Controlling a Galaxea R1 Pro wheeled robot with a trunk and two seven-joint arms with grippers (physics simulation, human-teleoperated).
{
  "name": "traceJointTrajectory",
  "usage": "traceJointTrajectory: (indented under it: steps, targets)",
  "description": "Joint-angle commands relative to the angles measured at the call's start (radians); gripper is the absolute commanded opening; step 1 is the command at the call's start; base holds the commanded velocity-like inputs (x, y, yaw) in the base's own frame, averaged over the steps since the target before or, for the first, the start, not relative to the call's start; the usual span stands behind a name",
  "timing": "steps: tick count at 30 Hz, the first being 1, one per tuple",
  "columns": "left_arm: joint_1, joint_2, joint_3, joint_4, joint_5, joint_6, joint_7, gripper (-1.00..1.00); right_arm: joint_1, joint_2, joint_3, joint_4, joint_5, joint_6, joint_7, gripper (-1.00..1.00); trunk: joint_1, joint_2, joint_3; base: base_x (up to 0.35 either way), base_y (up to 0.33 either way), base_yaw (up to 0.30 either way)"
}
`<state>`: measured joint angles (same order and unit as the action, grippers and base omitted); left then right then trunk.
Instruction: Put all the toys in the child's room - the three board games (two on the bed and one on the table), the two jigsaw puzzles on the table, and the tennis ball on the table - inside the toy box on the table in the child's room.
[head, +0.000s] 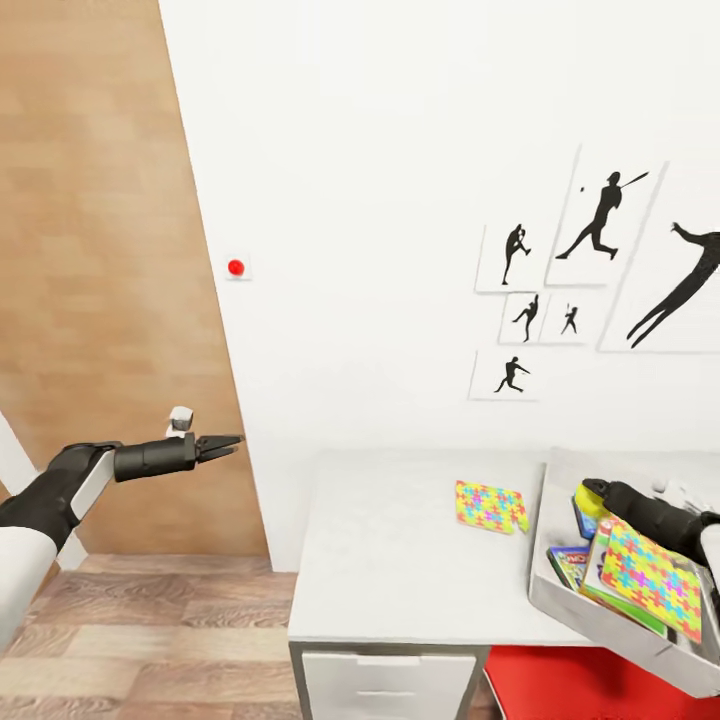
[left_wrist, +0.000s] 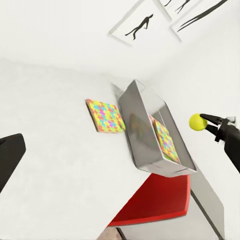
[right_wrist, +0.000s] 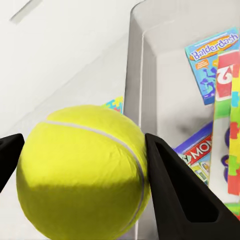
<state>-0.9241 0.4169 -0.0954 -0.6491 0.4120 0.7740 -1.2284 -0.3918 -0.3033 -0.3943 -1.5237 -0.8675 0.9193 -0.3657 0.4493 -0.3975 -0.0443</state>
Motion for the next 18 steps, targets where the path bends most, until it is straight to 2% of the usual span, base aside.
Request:
traceJointTrajectory:
  steps: [1, 5, 10, 13, 16, 18]
  targets:
    - [-0.001, 0.002, -0.005, -0.001, 0.008, 0.008, 0.000, 1.00, -0.016, 0.001, 0.023, 0.003, -0.011, 0.003, -0.036, -1.00, 0.001, -0.002, -0.001, 0.000, 0.083, -0.175]
    - [-0.001, 0.002, -0.006, 0.000, 0.008, 0.009, 0.000, 1.00, -0.054, 0.002, 0.089, 0.031, -0.011, 0.002, -0.095, -1.00, 0.001, -0.002, 0.003, 0.000, 0.139, -0.113]
    - [-0.001, 0.002, -0.006, 0.000, 0.007, 0.009, 0.000, 1.00, -0.077, 0.003, 0.108, 0.083, -0.009, 0.000, -0.112, -1.00, 0.001, -0.002, 0.004, 0.000, 0.027, -0.017]
    - [-0.001, 0.002, -0.006, 0.000, 0.007, 0.009, 0.000, 1.00, -0.120, 0.002, 0.111, 0.136, -0.003, 0.000, -0.122, -1.00, 0.001, -0.002, 0.004, 0.000, 0.003, -0.002]
    - [-0.001, 0.002, -0.006, 0.000, 0.008, 0.009, 0.000, 1.00, -0.177, 0.001, 0.112, 0.225, 0.039, 0.000, -0.156, -1.00, 0.001, -0.002, 0.004, 0.000, 0.000, 0.000]
    - [-0.001, 0.002, -0.006, 0.000, 0.007, 0.009, 0.000, 1.00, -0.217, 0.005, 0.111, 0.281, 0.093, 0.000, -0.171, -1.00, 0.001, -0.002, 0.004, 0.000, 0.000, 0.000]
